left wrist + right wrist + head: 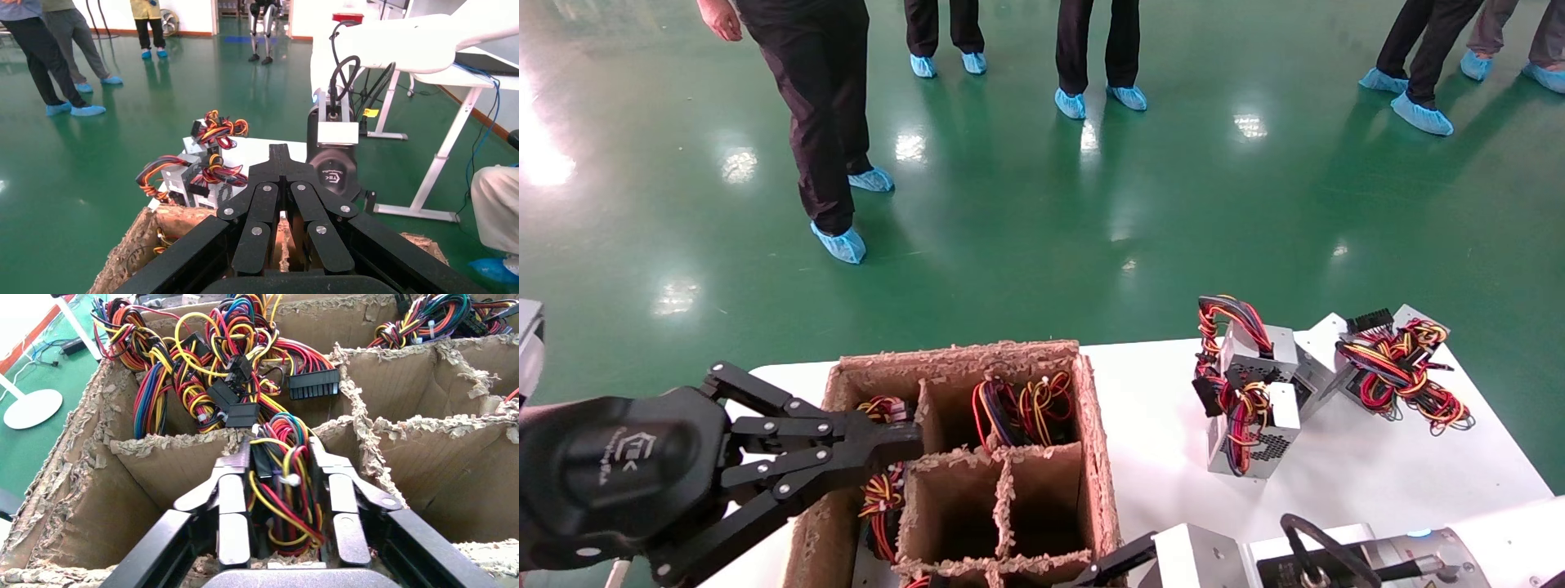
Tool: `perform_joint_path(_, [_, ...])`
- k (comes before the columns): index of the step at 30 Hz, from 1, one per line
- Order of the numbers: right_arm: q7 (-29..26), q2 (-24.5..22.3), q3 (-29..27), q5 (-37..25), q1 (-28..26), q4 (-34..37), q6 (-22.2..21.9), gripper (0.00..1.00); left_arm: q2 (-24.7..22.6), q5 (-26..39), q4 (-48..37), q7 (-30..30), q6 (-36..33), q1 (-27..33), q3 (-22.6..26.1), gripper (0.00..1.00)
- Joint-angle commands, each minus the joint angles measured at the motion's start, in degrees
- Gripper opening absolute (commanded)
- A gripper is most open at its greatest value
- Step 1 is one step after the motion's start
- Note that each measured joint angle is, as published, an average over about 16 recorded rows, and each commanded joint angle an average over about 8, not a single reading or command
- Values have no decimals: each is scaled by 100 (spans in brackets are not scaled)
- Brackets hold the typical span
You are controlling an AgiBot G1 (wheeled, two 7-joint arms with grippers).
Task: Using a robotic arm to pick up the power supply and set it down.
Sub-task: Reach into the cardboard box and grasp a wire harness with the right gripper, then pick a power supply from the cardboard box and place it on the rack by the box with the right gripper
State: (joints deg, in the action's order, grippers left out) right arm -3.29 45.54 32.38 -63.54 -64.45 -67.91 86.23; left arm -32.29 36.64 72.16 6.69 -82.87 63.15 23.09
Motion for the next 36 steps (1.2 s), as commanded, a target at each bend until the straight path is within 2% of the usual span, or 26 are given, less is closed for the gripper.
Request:
perform_joint_path(1, [6,-7,-5,8,2,8,2,0,0,0,0,0,0,0,0,0])
perform_joint_path(19, [-65,-120,-96,253,26,24,65,0,0,0,0,0,0,0,0,0])
perform_joint_path(36, [-549,-369,-465,1148,-53,-134,100,0,0,-1,0,0,0,0,1,0])
